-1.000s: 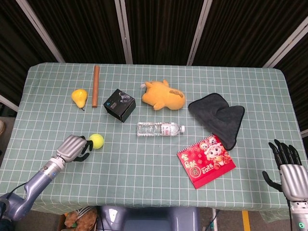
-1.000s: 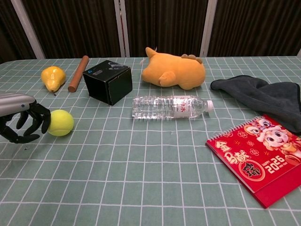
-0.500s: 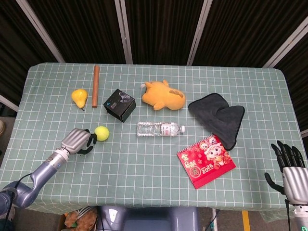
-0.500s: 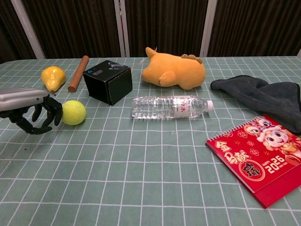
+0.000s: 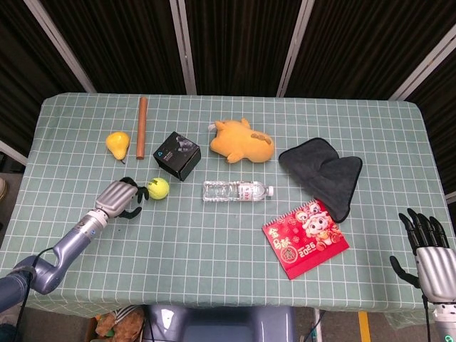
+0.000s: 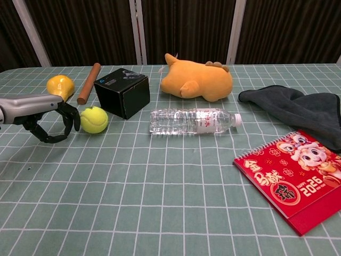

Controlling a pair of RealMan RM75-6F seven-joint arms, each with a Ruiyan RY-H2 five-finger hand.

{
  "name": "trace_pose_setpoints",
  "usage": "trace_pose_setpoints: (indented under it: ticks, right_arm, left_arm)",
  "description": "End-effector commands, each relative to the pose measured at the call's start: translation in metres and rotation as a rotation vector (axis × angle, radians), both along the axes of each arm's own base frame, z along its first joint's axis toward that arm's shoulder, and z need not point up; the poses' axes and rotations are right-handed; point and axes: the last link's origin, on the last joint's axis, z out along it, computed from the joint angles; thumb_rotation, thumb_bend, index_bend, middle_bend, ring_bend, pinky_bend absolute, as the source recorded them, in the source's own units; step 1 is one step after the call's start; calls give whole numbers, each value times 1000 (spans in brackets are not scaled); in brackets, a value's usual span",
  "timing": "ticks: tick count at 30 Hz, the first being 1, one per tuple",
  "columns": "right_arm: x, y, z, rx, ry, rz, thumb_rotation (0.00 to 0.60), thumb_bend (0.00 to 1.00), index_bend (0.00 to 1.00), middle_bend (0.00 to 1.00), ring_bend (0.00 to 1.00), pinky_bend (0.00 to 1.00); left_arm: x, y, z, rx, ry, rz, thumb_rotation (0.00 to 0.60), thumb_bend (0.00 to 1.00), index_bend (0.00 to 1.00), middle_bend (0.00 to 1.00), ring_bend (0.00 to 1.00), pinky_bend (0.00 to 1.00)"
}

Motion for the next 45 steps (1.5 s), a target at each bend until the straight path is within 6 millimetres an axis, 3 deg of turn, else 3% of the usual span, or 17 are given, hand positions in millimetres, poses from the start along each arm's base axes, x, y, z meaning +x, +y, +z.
trace_pose_setpoints:
  ticks: [1,7,18,23,27,45]
  right_arm:
    - [0,0,1,-1,-2,1,600,367,0,0,0,0]
    - [3,1,2,0,-1,14,600,367,0,0,0,0]
    - [4,2,1,5,3,14,600,367,0,0,0,0]
    - [6,1,1,10,7,18,600,367,0,0,0,0]
    - [7,1,-1,18,9,19,600,367,0,0,0,0]
    - [9,1,-1,25,5,24,600,367,0,0,0,0]
  left_arm:
    - [3,5,-4,-1,-1,4,600,379,353,432,281,139]
    - [8,16,-9,-8,12,9,600,378,342,398,258,120]
    - [22,25,-21,8,2,-29,600,372,289,261,120,53]
    - [27,26,-27,9,-18,-36,600,231,253,173,41,5]
    - [31,28,-29,10,-23,-43,600,203,227,128,2,0]
    - [23,36,-29,94,125,-33,600,162,165,0,0,0]
